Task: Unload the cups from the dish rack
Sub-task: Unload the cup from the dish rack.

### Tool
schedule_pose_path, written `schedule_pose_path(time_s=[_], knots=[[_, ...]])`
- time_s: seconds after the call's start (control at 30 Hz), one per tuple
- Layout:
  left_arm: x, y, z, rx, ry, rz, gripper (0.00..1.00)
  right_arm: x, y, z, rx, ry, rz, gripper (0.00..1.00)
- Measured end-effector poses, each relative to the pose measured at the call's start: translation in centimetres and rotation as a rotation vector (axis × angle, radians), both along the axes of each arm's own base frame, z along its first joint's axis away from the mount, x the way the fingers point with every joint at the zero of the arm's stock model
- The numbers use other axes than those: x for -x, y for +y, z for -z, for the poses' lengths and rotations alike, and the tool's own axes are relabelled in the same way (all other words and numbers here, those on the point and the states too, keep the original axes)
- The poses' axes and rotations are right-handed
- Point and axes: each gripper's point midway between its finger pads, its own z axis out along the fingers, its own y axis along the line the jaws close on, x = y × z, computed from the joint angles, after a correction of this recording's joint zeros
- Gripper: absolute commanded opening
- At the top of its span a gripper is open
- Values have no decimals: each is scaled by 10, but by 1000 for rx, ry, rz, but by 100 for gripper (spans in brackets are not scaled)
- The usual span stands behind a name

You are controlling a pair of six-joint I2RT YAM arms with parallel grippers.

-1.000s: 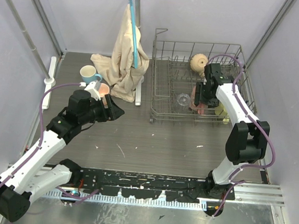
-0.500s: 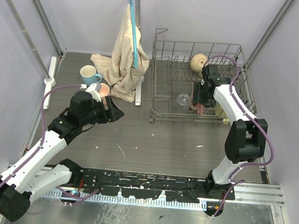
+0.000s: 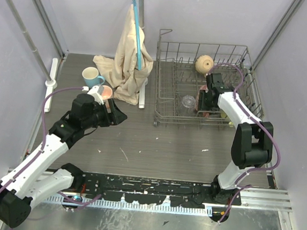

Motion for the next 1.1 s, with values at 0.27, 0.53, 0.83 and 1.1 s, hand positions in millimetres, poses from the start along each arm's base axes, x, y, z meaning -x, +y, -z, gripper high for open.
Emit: schedule_pose_path(time_s=[0.27,0.53,0.83,1.1], knots=[[0,1,-2,1,-6,-4,77,-9,0,-3,-4,-58,13,48],[0,1,-2,3,-5,-4,77,-2,-2,-3,-14,-124,20,48],[0,1,-2,5,-5,-5,77,-10,-3,-19,-21,-215,34,48],[1,1,-1,5,-5,-5,77,-9,-2,-10,-26,-219,40,48]])
